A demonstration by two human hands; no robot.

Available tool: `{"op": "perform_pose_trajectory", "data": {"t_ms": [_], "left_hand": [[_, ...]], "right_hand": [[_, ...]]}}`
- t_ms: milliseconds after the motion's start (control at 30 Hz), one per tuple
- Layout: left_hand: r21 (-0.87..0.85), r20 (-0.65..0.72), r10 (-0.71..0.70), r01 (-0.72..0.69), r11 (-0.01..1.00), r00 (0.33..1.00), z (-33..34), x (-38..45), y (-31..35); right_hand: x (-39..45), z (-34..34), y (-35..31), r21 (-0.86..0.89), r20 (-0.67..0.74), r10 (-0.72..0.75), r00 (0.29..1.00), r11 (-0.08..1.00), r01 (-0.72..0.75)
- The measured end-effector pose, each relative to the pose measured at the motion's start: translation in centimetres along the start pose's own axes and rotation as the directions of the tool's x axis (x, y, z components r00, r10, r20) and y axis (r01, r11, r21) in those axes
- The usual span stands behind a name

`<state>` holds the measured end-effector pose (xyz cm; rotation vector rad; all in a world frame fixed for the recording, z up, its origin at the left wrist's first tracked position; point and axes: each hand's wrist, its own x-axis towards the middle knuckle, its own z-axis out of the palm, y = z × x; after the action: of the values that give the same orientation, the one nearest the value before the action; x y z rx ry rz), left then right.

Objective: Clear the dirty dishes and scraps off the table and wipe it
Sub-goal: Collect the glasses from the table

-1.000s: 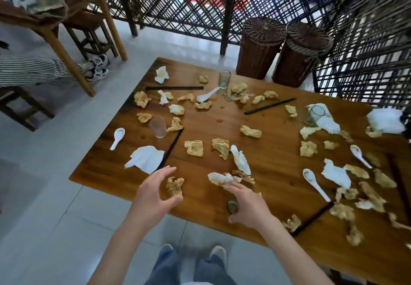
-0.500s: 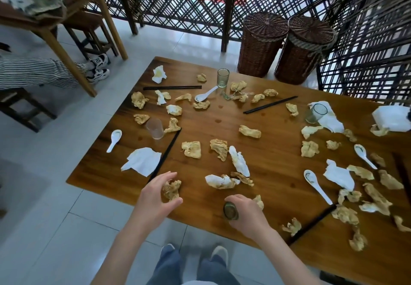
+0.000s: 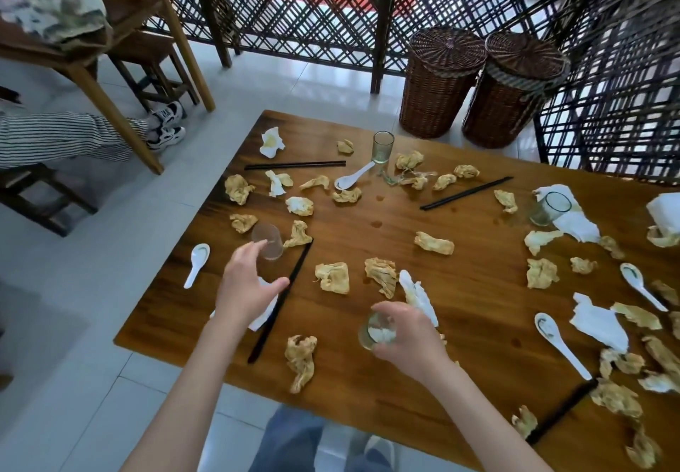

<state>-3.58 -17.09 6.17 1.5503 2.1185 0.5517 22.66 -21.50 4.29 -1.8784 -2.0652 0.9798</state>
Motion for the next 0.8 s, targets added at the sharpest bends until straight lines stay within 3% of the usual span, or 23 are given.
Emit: {"op": "perform_pose_trajectory", "data": {"t_ms": [300,800], "left_hand": [[0.192,0.154,0.01,-0.04,0.981,0.988,1.5,9.2,-2.7],[0.122,0.223,0.2,-0.231,0.965,0.954,2.8,12.8,-4.2]], "right_hand": [[4.9,0.0,-4.2,0.046,-0.152,0.144,0.978,0.989,-0.138],[5.7,0.6,-6.4,0.156,-0.294,0.301,0.907,0.952,-0.265]]}}
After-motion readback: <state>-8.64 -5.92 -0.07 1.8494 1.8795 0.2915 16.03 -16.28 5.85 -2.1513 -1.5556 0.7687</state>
